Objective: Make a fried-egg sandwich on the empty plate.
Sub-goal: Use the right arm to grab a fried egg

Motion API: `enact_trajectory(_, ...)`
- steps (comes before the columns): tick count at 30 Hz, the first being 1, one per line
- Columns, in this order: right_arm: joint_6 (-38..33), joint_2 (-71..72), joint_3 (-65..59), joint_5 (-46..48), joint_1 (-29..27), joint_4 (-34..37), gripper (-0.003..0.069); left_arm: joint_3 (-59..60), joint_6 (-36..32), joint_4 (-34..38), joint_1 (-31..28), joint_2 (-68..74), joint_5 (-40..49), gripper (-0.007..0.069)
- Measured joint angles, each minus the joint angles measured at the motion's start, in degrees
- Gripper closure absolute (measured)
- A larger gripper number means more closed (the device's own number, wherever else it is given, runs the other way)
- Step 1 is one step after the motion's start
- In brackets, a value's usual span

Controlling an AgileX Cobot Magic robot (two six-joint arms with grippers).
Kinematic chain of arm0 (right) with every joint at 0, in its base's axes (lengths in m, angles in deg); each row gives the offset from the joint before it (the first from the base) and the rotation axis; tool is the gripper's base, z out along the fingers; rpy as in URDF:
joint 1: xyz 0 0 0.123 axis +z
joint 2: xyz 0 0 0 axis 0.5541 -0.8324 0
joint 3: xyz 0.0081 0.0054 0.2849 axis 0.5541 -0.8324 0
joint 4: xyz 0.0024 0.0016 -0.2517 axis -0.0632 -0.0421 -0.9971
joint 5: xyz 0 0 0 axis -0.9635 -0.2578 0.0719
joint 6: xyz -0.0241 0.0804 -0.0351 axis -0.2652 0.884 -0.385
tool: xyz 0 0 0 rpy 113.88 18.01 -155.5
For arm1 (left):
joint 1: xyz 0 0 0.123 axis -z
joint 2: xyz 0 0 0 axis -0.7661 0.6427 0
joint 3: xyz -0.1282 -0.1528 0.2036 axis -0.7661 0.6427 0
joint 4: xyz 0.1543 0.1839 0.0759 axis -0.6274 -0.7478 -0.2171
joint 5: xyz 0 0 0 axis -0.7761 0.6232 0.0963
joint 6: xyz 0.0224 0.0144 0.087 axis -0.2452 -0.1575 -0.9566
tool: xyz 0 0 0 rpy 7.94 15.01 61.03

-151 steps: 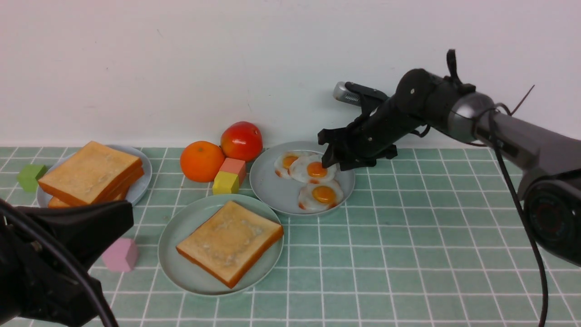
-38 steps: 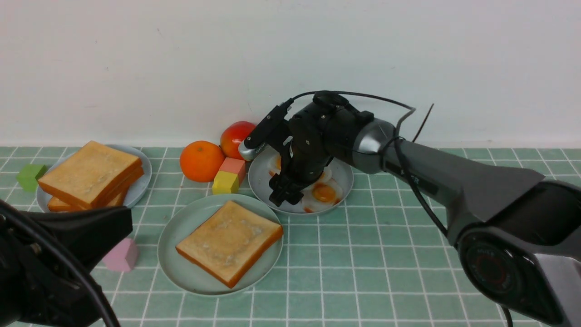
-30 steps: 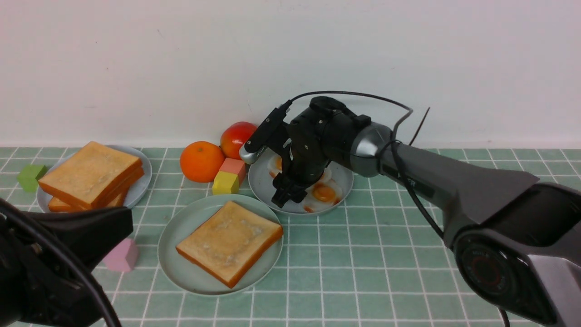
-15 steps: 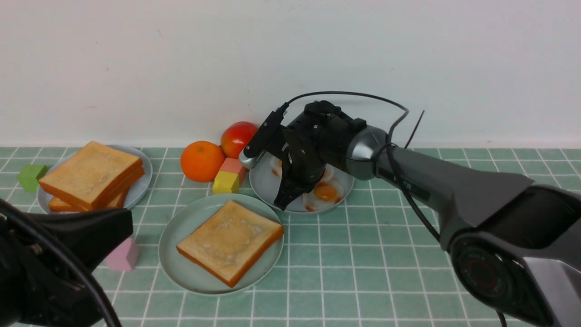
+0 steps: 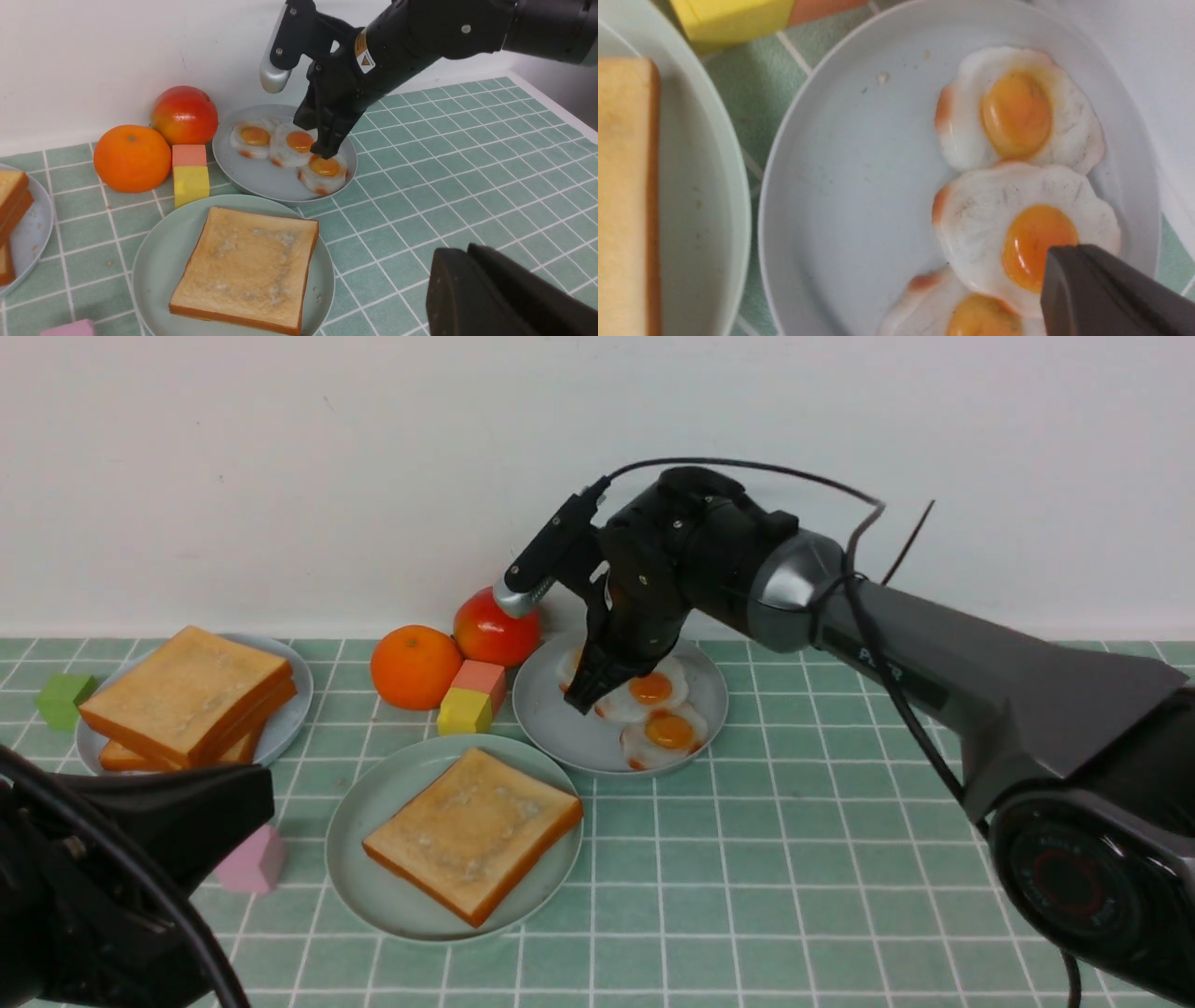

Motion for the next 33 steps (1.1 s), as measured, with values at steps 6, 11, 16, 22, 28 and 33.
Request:
enact_trajectory(6,4.0,-1.6,0.0,-0.8,0.0,5.3,0.0616,0.0,0.0,0.0,0.0,0.0,0.0,0.0588)
enact_trajectory(11,8.0,-3.3,0.0,-3.7,0.0,4.4,0.0417,0.0,0.0,0.0,0.0,0.0,0.7,0.0586)
enact_trajectory(16,12.5,-4.4,0.0,-6.5,0.0,0.7,0.02,0.0,0.0,0.0,0.0,0.0,1.1,0.0586)
enact_trajectory(22,13.9,-4.6,0.0,-6.7,0.0,-0.3,0.0147,0.0,0.0,0.0,0.0,0.0,1.4,0.0586)
enact_trajectory(28,14.5,-4.6,0.0,-6.1,0.0,-0.3,0.0152,0.0,0.0,0.0,0.0,0.0,1.5,0.0584)
enact_trajectory(33,15.7,-5.9,0.0,-5.6,0.0,-0.3,0.0153,0.0,0.0,0.0,0.0,0.0,1.8,0.0578)
